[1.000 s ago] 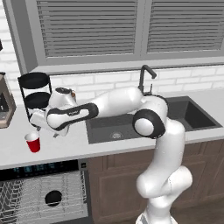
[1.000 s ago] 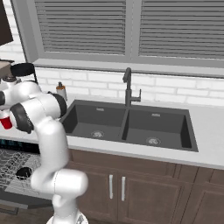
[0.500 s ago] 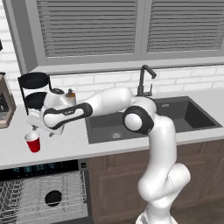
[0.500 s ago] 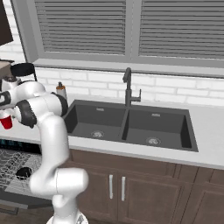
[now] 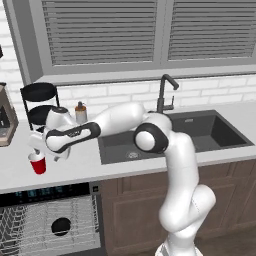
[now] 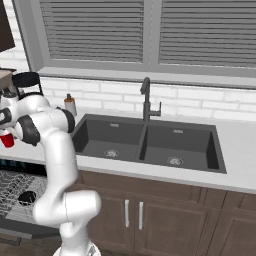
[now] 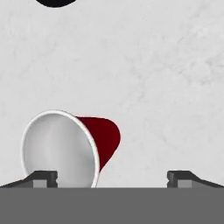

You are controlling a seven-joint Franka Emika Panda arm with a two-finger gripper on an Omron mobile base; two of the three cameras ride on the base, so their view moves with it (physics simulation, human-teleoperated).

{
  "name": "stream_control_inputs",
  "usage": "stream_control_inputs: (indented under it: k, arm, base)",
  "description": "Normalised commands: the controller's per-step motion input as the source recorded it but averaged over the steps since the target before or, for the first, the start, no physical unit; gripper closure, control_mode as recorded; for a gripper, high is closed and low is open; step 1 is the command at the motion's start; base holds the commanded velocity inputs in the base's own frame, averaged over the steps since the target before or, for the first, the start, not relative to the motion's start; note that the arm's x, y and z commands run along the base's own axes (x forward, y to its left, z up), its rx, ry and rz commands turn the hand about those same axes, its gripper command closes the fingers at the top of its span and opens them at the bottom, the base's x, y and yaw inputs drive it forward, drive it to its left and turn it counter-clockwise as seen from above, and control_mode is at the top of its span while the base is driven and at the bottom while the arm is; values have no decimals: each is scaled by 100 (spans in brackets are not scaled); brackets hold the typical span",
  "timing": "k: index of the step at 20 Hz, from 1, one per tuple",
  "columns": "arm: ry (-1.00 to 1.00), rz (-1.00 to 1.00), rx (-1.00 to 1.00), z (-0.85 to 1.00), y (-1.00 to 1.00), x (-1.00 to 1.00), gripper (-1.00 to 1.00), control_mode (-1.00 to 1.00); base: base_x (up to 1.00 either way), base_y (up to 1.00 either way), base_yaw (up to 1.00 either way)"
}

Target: Pick up the cup and bowl from the counter, place them in the dishwasher, and close the dishwasher door.

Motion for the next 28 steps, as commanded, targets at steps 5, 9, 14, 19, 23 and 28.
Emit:
stream_control_inputs:
  k: [5, 9, 14, 19, 23, 28]
  arm:
    - [0, 0, -4, -55, -8, 0, -100, -100]
    - [0, 0, -2, -28, 0, 0, -100, -100]
    - [1, 0, 0, -8, 0, 0, -100, -100]
    - [0, 0, 0, 0, 0, 0, 100, -100]
    - [0, 0, 0, 0, 0, 0, 100, -100]
    - [0, -1, 0, 0, -7, -6, 100, -100]
  base:
    - [0, 0, 0]
    - [0, 0, 0]
    - [0, 0, 0]
    - [0, 0, 0]
    - [0, 0, 0]
    - [0, 0, 0]
